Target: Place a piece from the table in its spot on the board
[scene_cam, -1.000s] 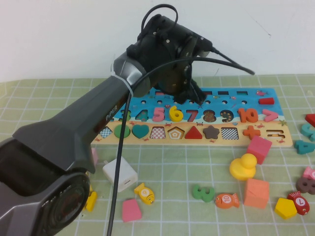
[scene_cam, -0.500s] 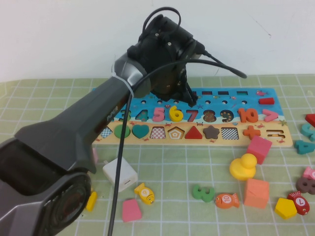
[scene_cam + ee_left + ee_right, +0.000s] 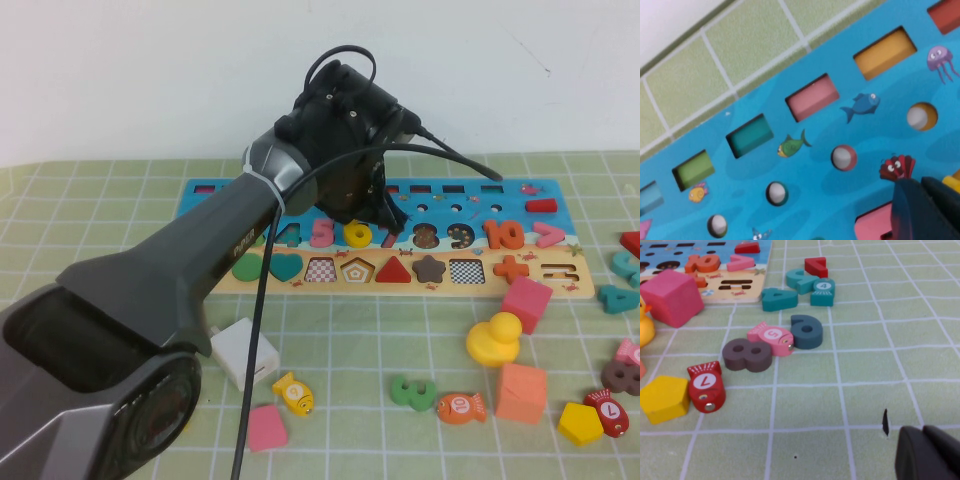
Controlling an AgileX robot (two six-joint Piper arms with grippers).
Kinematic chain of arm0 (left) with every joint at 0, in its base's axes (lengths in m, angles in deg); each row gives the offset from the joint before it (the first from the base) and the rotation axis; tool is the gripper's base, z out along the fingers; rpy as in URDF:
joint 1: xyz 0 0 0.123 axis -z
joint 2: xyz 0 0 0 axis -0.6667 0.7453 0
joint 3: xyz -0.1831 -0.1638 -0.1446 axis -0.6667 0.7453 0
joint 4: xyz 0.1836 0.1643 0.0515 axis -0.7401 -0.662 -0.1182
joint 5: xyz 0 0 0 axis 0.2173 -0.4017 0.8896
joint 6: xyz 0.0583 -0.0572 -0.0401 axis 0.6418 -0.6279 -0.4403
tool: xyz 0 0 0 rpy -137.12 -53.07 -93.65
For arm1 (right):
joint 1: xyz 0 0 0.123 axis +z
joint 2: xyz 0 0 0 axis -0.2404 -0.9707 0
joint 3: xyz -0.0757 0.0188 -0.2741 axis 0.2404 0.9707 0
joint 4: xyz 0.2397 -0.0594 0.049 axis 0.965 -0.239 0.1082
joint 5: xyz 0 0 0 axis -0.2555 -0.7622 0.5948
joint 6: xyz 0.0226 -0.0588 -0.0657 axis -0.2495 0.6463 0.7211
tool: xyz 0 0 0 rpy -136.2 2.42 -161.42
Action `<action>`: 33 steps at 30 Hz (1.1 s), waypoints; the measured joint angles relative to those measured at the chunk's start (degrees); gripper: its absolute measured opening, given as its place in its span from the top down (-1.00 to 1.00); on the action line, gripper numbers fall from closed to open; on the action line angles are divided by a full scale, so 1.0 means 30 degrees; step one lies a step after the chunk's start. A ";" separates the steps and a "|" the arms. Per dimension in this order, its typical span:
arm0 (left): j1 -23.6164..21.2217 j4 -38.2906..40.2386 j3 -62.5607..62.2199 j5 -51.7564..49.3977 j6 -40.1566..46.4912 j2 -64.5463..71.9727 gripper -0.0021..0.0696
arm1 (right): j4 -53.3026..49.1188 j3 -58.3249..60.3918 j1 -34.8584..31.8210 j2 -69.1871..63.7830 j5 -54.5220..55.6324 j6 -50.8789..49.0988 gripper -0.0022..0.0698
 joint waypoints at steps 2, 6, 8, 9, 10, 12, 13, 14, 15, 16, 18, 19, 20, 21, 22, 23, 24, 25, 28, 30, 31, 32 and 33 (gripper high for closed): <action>0.0000 0.0001 0.0000 0.0190 0.0000 0.0000 0.94 | 0.0000 0.0000 0.0000 0.0000 0.0000 0.0000 0.95; 0.0000 0.0146 0.0000 0.0570 0.0000 0.0000 0.94 | 0.0000 0.0000 0.0000 0.0000 0.0000 0.0000 0.95; 0.0000 0.0436 0.0000 0.0748 0.0000 0.0000 0.94 | 0.0000 0.0000 0.0000 0.0000 0.0000 0.0000 0.95; 0.0000 0.0610 0.0000 0.0796 0.0039 0.0000 0.94 | 0.0000 0.0000 0.0000 0.0000 0.0000 0.0000 0.95; 0.0000 0.0768 0.0000 0.0883 0.0078 0.0000 0.94 | 0.0000 0.0000 0.0000 0.0000 0.0000 0.0000 0.95; 0.0000 0.1180 0.0000 0.0923 0.0310 0.0000 0.94 | 0.0000 0.0000 0.0000 0.0000 0.0000 0.0000 0.95; 0.0000 0.1423 0.0000 0.0957 0.0394 0.0000 0.95 | 0.0000 0.0000 0.0000 0.0000 0.0000 0.0000 0.95; 0.0000 0.1601 0.0000 0.0957 0.0445 0.0000 0.95 | 0.0000 0.0000 0.0000 0.0000 0.0000 0.0000 0.95; 0.0000 0.1665 0.0000 0.0957 0.0495 0.0000 0.95 | 0.0000 0.0000 0.0000 0.0000 0.0000 0.0000 0.95; 0.0000 0.1665 0.0000 0.0957 0.0584 0.0000 0.95 | 0.0000 0.0000 0.0000 0.0000 0.0000 0.0000 0.95; 0.0000 0.1437 0.0000 0.0957 0.0752 0.0000 0.95 | 0.0000 0.0000 0.0000 0.0000 0.0000 0.0000 0.95; 0.0000 0.1218 0.0000 0.0957 0.0852 0.0000 0.95 | 0.0000 0.0000 0.0000 0.0000 0.0000 0.0000 0.95; 0.0000 0.0943 0.0000 0.0957 0.0920 0.0000 0.95 | 0.0000 0.0000 0.0000 0.0000 0.0000 0.0000 0.95; 0.0000 0.0739 0.0000 0.0957 0.0920 0.0000 0.95 | 0.0000 0.0000 0.0000 0.0000 0.0000 0.0000 0.95; 0.0000 0.0530 0.0000 0.0908 0.0920 -0.0040 0.95 | 0.0000 0.0000 0.0000 0.0000 0.0000 0.0000 0.95; 0.0000 0.0348 0.0000 0.0868 0.0920 -0.0084 0.95 | 0.0000 0.0000 0.0000 0.0000 0.0000 0.0000 0.95; 0.0000 0.0214 0.0000 0.0774 0.0920 -0.0132 0.95 | 0.0000 0.0000 0.0000 0.0000 0.0000 0.0000 0.95; 0.0000 0.0125 0.0000 0.0742 0.0920 -0.0270 0.95 | 0.0000 0.0000 0.0000 0.0000 0.0000 0.0000 0.95; 0.0000 0.0002 0.0000 0.0656 0.0953 -0.1042 0.95 | 0.0000 0.0000 0.0000 0.0000 0.0000 0.0000 0.95; 0.0036 0.0002 0.0000 0.0577 0.1059 -0.1885 0.95 | 0.0000 0.0000 0.0000 0.0000 0.0000 0.0000 0.95; 0.0036 -0.0009 0.0000 0.0543 0.1196 -0.2446 0.95 | 0.0000 0.0000 0.0000 0.0000 0.0000 0.0000 0.95; 0.0036 -0.0009 0.0000 0.0471 0.1344 -0.3073 0.95 | 0.0000 0.0000 0.0000 0.0000 0.0000 0.0000 0.95; 0.0036 -0.0048 0.0000 0.0389 0.1492 -0.3587 0.95 | 0.0000 0.0000 0.0000 0.0000 0.0000 0.0000 0.95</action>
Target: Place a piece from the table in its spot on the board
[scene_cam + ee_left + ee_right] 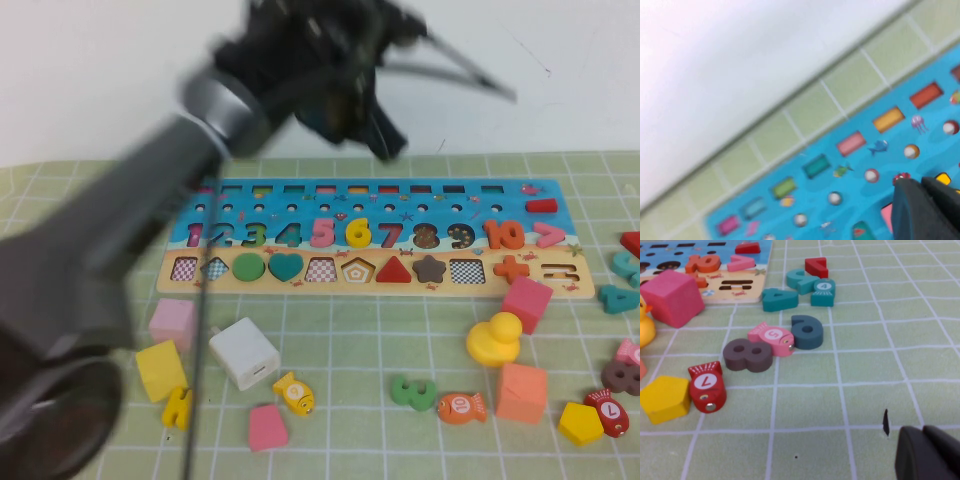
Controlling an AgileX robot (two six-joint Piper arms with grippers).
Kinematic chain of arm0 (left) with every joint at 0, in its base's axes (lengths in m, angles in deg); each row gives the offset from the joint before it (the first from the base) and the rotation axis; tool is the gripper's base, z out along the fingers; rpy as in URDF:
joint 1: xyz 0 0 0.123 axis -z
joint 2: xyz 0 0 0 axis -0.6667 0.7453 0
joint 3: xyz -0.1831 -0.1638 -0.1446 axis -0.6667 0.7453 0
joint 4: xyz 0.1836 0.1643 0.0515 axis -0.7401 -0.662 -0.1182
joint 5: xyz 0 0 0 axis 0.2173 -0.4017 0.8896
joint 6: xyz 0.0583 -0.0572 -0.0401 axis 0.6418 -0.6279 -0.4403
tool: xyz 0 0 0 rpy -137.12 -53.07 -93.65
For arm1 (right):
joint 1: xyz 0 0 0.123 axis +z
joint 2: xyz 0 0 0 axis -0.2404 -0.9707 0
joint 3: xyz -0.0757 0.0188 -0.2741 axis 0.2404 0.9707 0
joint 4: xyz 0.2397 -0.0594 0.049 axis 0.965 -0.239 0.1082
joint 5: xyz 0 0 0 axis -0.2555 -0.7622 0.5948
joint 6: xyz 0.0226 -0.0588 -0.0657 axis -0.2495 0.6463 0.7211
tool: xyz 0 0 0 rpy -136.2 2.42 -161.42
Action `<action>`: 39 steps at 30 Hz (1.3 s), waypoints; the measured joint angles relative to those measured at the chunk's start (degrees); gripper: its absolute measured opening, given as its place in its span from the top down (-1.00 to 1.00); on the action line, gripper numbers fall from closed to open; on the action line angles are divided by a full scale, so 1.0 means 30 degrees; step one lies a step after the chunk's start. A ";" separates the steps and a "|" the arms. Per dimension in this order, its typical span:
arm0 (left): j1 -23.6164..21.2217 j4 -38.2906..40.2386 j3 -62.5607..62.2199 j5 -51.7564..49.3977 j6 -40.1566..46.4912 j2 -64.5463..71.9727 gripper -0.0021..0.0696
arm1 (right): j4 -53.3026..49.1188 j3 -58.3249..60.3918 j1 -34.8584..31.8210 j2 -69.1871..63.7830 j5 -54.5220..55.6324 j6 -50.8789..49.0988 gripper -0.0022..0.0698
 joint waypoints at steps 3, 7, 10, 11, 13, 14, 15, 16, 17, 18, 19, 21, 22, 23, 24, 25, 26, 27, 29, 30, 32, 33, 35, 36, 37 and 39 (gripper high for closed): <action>0.0000 -0.0089 0.0000 -0.0333 0.0598 -0.1948 0.95 | 0.0000 0.0000 0.0000 0.0000 0.0000 0.0000 0.95; 0.0000 -0.0291 0.0000 -0.0534 0.0804 -0.4221 0.95 | -0.0032 0.0000 0.0000 0.0000 0.0000 0.0000 0.95; 0.0000 -0.0292 0.0000 -0.0584 0.0523 -0.5813 0.95 | -0.0032 0.0000 0.0000 0.0000 0.0000 0.0000 0.95; 0.0000 -0.0292 0.0000 -0.0584 0.0473 -0.6377 0.95 | -0.0032 0.0000 0.0000 0.0000 0.0000 0.0000 0.95; 0.0000 -0.0292 -0.0048 -0.0584 0.0438 -0.7442 0.95 | -0.0032 0.0000 0.0000 0.0000 0.0000 0.0000 0.95; 0.0000 -0.0292 -0.0063 -0.0633 0.0438 -0.7950 0.95 | -0.0032 0.0000 0.0000 0.0000 0.0000 0.0000 0.95; 0.0000 -0.0292 -0.0096 -0.0734 0.0438 -0.8436 0.95 | -0.0032 0.0000 0.0000 0.0000 0.0000 0.0000 0.95; 0.0000 -0.0292 -0.0096 -0.0866 0.0438 -0.8885 0.95 | -0.0032 0.0000 0.0000 0.0000 0.0000 0.0000 0.95; 0.0000 -0.0292 -0.0096 -0.1042 0.0438 -0.9224 0.95 | -0.0032 0.0000 0.0000 0.0000 0.0000 0.0000 0.95; 0.0000 -0.0292 -0.0096 -0.1269 0.0500 -0.9609 0.95 | -0.0032 0.0000 0.0000 0.0000 0.0000 0.0000 0.95; 0.0000 -0.0254 -0.0096 -0.1514 0.0526 -0.9962 0.95 | -0.0032 0.0000 0.0000 0.0000 0.0000 0.0000 0.95; 0.0000 -0.0080 -0.0109 -0.2079 0.0622 -1.0515 0.95 | -0.0032 0.0000 0.0000 0.0000 0.0000 0.0000 0.95; 0.0000 0.0111 -0.0109 -0.2356 0.0721 -1.0793 0.95 | -0.0032 0.0000 0.0000 0.0000 0.0000 0.0000 0.95; 0.0000 0.0294 -0.0056 -0.2531 0.0933 -1.1072 0.95 | -0.0032 0.0000 0.0000 0.0000 0.0000 0.0000 0.95; 0.0000 0.0441 0.0128 -0.2568 0.0933 -1.1329 0.95 | -0.0032 0.0000 0.0000 0.0000 0.0000 0.0000 0.95; 0.0000 0.0620 0.0471 -0.2519 0.1047 -1.1688 0.95 | -0.0032 0.0000 0.0000 0.0000 0.0000 0.0000 0.95; 0.0000 0.0719 0.0973 -0.2362 0.1047 -1.2096 0.95 | -0.0032 0.0000 0.0000 0.0000 0.0000 0.0000 0.95; 0.0000 0.0805 0.1652 -0.2018 0.1047 -1.2553 0.95 | -0.0032 0.0000 0.0000 0.0000 0.0000 0.0000 0.95; 0.0000 0.0797 0.3490 -0.1020 0.0933 -1.3659 0.95 | -0.0032 0.0000 0.0000 0.0000 0.0000 0.0000 0.95; 0.0000 0.0797 0.4637 -0.0322 0.0933 -1.4296 0.95 | -0.0032 0.0000 0.0000 0.0000 0.0000 0.0000 0.95; 0.0000 0.0632 0.7009 0.1074 0.0608 -1.5591 0.95 | -0.0032 0.0000 0.0000 0.0000 0.0000 0.0000 0.95; 0.0000 0.0580 0.8457 0.1895 0.0417 -1.6361 0.95 | -0.0032 0.0000 0.0000 0.0000 0.0000 0.0000 0.95; 0.0000 0.0361 1.1483 0.3559 0.0121 -1.7924 0.95 | -0.0032 0.0000 0.0000 0.0000 0.0000 0.0000 0.95; 0.0000 0.0220 1.2687 0.4350 0.0028 -1.8533 0.95 | -0.0032 0.0000 0.0000 0.0000 0.0000 0.0000 0.95; 0.0000 0.0017 1.4168 0.5081 -0.0009 -1.9275 0.95 | -0.0032 0.0000 0.0000 0.0000 0.0000 0.0000 0.95; 0.0000 -0.0381 1.6998 0.6297 -0.0084 -2.0656 0.95 | -0.0032 0.0000 0.0000 0.0000 0.0000 0.0000 0.95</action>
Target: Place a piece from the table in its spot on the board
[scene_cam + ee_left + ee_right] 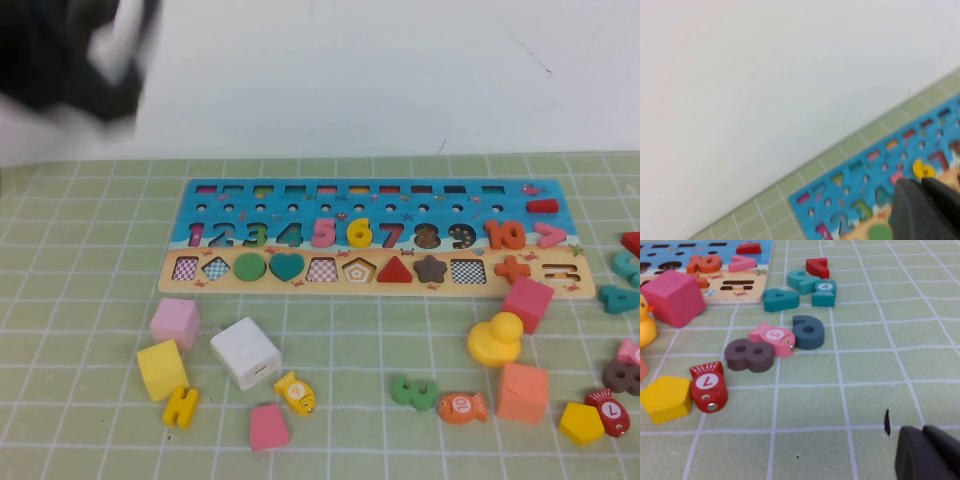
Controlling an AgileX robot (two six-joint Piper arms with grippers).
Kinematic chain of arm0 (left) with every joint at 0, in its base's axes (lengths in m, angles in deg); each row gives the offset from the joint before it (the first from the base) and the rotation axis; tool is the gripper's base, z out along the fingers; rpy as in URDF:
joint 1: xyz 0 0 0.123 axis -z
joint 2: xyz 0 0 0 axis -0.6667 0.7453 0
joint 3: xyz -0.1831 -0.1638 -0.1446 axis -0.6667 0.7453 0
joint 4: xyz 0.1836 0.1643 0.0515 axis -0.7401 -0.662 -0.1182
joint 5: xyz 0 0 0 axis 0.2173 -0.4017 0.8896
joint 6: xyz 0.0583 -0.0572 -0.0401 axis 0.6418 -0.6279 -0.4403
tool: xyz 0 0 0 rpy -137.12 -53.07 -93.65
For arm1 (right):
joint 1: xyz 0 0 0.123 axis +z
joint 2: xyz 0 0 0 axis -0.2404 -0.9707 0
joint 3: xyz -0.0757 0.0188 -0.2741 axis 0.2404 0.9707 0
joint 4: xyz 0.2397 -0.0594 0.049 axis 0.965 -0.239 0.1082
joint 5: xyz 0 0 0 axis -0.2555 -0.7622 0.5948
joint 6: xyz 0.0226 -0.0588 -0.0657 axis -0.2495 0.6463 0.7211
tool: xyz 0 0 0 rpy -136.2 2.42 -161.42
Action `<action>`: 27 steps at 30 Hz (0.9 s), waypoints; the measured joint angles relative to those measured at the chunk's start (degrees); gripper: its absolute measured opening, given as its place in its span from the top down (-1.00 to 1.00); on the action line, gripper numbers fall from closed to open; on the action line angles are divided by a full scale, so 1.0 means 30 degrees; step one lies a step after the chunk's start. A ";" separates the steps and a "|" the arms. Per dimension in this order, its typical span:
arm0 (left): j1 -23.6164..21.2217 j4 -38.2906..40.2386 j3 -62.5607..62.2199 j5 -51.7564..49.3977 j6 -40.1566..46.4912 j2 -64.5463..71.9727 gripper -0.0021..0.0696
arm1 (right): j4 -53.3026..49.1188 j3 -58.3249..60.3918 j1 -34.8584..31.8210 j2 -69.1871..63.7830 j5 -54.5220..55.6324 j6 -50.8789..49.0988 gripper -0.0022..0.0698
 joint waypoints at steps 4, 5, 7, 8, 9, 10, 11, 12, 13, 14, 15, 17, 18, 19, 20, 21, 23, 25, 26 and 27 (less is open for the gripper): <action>0.0000 -0.1288 0.5011 0.2397 -0.0930 -0.2135 0.95 | 0.0000 0.0000 0.0000 0.0000 0.0000 0.0000 0.95; 0.0000 -0.1704 0.6264 0.2983 -0.1395 -0.2612 0.95 | 0.0000 0.0000 0.0000 0.0000 0.0000 0.0000 0.95; 0.0000 -0.2478 0.8373 0.4047 -0.2253 -0.3415 0.95 | 0.0000 0.0000 0.0000 0.0000 0.0000 0.0000 0.95; 0.0000 -0.2962 0.9449 0.4526 -0.2747 -0.3842 0.95 | 0.0000 0.0000 0.0000 0.0000 0.0000 0.0000 0.95; 0.0000 -0.3368 1.0411 0.4855 -0.3124 -0.4232 0.95 | 0.0000 0.0000 0.0000 0.0000 0.0000 0.0000 0.95; 0.0000 -0.3835 1.1230 0.5142 -0.3605 -0.4567 0.95 | 0.0000 0.0000 0.0000 0.0000 0.0000 0.0000 0.95; 0.0000 -0.4252 1.1785 0.5316 -0.3953 -0.4806 0.95 | 0.0000 0.0000 0.0000 0.0000 0.0000 0.0000 0.95; 0.0000 -0.4572 1.2357 0.5408 -0.4185 -0.5058 0.95 | 0.0000 0.0000 0.0000 0.0000 0.0000 0.0000 0.95; 0.0000 -0.4747 1.2794 0.5408 -0.4396 -0.5253 0.95 | 0.0000 0.0000 0.0000 0.0000 0.0000 0.0000 0.95; 0.0000 -0.4892 1.3116 0.5225 -0.4553 -0.5393 0.95 | 0.0000 0.0000 0.0000 0.0000 0.0000 0.0000 0.95; 0.0000 -0.4966 1.3314 0.4979 -0.4541 -0.5479 0.95 | 0.0000 0.0000 0.0000 0.0000 0.0000 0.0000 0.95; 0.0000 -0.4998 1.3601 0.4149 -0.4569 -0.5559 0.95 | 0.0000 0.0000 0.0000 0.0000 0.0000 0.0000 0.95; 0.0000 -0.4998 1.3644 0.3697 -0.4569 -0.5603 0.95 | 0.0000 0.0000 0.0000 0.0000 0.0000 0.0000 0.95; 0.0000 -0.4998 1.3689 0.3091 -0.4569 -0.5603 0.95 | 0.0000 0.0000 0.0000 0.0000 0.0000 0.0000 0.95; 0.0000 -0.4998 1.3689 0.2500 -0.4569 -0.5566 0.95 | 0.0000 0.0000 0.0000 0.0000 0.0000 0.0000 0.95; 0.0000 -0.4998 1.3689 0.2056 -0.4569 -0.5531 0.95 | 0.0000 0.0000 0.0000 0.0000 0.0000 0.0000 0.95; 0.0000 -0.4998 1.3697 0.1241 -0.4569 -0.5531 0.95 | 0.0000 0.0000 0.0000 0.0000 0.0000 0.0000 0.95; 0.0000 -0.4910 1.3731 0.0493 -0.4569 -0.5613 0.95 | 0.0000 0.0000 0.0000 0.0000 0.0000 0.0000 0.95; 0.0000 -0.4880 1.3731 0.0298 -0.4569 -0.5743 0.95 | 0.0000 0.0000 0.0000 0.0000 0.0000 0.0000 0.95; 0.0000 -0.4837 1.3731 0.0115 -0.4569 -0.6016 0.95 | 0.0000 0.0000 0.0000 0.0000 0.0000 0.0000 0.95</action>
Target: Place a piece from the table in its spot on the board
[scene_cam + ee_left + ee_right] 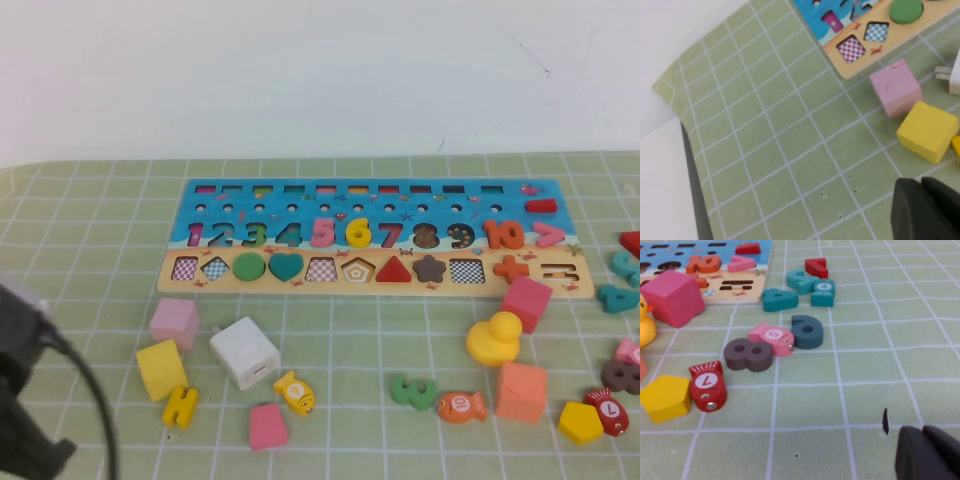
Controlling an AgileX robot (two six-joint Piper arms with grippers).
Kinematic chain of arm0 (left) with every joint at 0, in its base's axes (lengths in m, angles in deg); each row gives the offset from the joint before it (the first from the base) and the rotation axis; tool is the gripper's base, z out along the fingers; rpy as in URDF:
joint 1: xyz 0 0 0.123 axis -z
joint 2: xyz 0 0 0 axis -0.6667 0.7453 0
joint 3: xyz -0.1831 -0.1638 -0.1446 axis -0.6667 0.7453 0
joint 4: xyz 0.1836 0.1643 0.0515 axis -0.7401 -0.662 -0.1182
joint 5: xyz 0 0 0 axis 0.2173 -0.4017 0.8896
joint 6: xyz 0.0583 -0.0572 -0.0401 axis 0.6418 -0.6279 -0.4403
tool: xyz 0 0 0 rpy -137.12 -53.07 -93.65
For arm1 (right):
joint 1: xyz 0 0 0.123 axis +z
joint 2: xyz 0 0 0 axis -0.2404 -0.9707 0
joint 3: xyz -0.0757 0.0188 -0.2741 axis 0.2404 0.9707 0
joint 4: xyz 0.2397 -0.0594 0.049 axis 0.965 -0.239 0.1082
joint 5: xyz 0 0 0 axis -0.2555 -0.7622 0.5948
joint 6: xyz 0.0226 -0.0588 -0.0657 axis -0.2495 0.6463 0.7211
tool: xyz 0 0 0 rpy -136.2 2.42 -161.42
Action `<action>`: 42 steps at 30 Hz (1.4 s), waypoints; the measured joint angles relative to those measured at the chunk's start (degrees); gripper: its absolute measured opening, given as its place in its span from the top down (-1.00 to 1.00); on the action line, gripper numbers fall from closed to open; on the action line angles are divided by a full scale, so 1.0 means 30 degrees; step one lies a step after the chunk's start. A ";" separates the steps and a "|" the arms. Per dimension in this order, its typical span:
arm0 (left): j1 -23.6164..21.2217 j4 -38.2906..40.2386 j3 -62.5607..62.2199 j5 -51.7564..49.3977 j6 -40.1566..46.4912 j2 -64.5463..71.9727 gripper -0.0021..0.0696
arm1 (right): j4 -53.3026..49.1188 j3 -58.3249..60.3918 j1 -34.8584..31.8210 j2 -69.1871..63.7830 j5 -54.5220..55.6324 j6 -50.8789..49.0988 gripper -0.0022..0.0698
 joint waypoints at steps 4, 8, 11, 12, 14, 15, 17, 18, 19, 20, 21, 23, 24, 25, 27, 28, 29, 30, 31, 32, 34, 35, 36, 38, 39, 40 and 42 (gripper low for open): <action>-0.0776 0.0352 0.0009 -0.0114 0.0000 -0.1927 0.95 | 0.0000 0.0000 0.0000 0.0000 0.0000 0.0000 0.95; -0.2593 0.0766 0.0041 -0.0007 -0.0792 -0.4789 0.95 | 0.0000 0.0000 0.0000 0.0000 0.0000 0.0000 0.95; -0.4508 0.0905 0.0541 0.0824 -0.1853 -0.7087 0.95 | 0.0000 0.0000 0.0000 0.0000 0.0000 0.0000 0.95; -0.5019 0.0905 0.0925 0.1152 -0.2116 -0.7901 0.95 | 0.0000 0.0000 0.0000 0.0000 0.0000 0.0000 0.95; -0.6160 0.0905 0.1960 0.2234 -0.2786 -0.9564 0.95 | 0.0000 0.0000 0.0000 0.0000 0.0000 0.0000 0.95; -0.6546 0.0905 0.2469 0.2776 -0.3067 -1.0184 0.95 | 0.0000 0.0000 0.0000 0.0000 0.0000 0.0000 0.95; -0.7262 0.0905 0.4005 0.4212 -0.3657 -1.1600 0.95 | 0.0000 0.0000 0.0000 0.0000 0.0000 0.0000 0.95; -0.7511 0.0905 0.4708 0.4989 -0.3917 -1.2081 0.95 | 0.0000 0.0000 0.0000 0.0000 0.0000 0.0000 0.95; -0.7699 0.0905 0.5651 0.5837 -0.4231 -1.2601 0.95 | 0.0000 0.0000 0.0000 0.0000 0.0000 0.0000 0.95; -0.7835 0.0905 0.6634 0.6725 -0.4521 -1.3008 0.95 | 0.0000 0.0000 0.0000 0.0000 0.0000 0.0000 0.95; -0.7887 0.0905 0.7432 0.7413 -0.4694 -1.3249 0.95 | 0.0000 0.0000 0.0000 0.0000 0.0000 0.0000 0.95; -0.7922 0.0905 0.9386 0.9171 -0.4974 -1.3580 0.95 | 0.0000 0.0000 0.0000 0.0000 0.0000 0.0000 0.95; -0.7963 0.0905 1.0290 0.9836 -0.5012 -1.3619 0.95 | 0.0000 0.0000 0.0000 0.0000 0.0000 0.0000 0.95; -0.7963 0.0834 1.1881 1.1357 -0.5094 -1.3619 0.95 | 0.0000 0.0000 0.0000 0.0000 0.0000 0.0000 0.95; -0.7963 0.0841 1.3010 1.2632 -0.5175 -1.3619 0.95 | 0.0000 0.0000 0.0000 0.0000 0.0000 0.0000 0.95; -0.7963 0.0791 1.3514 1.3128 -0.5215 -1.3619 0.95 | 0.0000 0.0000 0.0000 0.0000 0.0000 0.0000 0.95; -0.7963 0.0794 1.3786 1.3403 -0.5215 -1.3619 0.95 | 0.0000 0.0000 0.0000 0.0000 0.0000 0.0000 0.95; -0.7963 0.0794 1.3973 1.3800 -0.5215 -1.3619 0.95 | 0.0000 0.0000 0.0000 0.0000 0.0000 0.0000 0.95; -0.7963 0.0794 1.3971 1.3984 -0.5215 -1.3619 0.95 | 0.0000 0.0000 0.0000 0.0000 0.0000 0.0000 0.95; -0.7963 0.0976 1.3971 1.4172 -0.5215 -1.3619 0.95 | 0.0000 0.0000 0.0000 0.0000 0.0000 0.0000 0.95; -0.7963 0.2925 1.3971 1.4085 -0.3934 -1.3619 0.95 | 0.0000 0.0000 0.0000 0.0000 0.0000 0.0000 0.95; -0.7963 0.4774 1.3971 1.3927 -0.2401 -1.3630 0.95 | 0.0000 0.0000 0.0000 0.0000 0.0000 0.0000 0.95; -0.7987 0.6987 1.3971 1.3661 -0.0539 -1.3630 0.95 | 0.0000 0.0000 0.0000 0.0000 0.0000 0.0000 0.95; -0.8004 1.0688 1.3971 1.3405 0.2749 -1.3662 0.95 | 0.0000 0.0000 0.0000 0.0000 0.0000 0.0000 0.95; -0.8004 1.1986 1.3971 1.3406 0.4089 -1.3755 0.95 | 0.0000 0.0000 0.0000 0.0000 0.0000 0.0000 0.95; -0.8004 1.2664 1.3971 1.3371 0.4964 -1.3974 0.95 | 0.0000 0.0000 0.0000 0.0000 0.0000 0.0000 0.95; -0.8039 1.2900 1.3971 1.3304 0.5818 -1.4482 0.95 | 0.0000 0.0000 0.0000 0.0000 0.0000 0.0000 0.95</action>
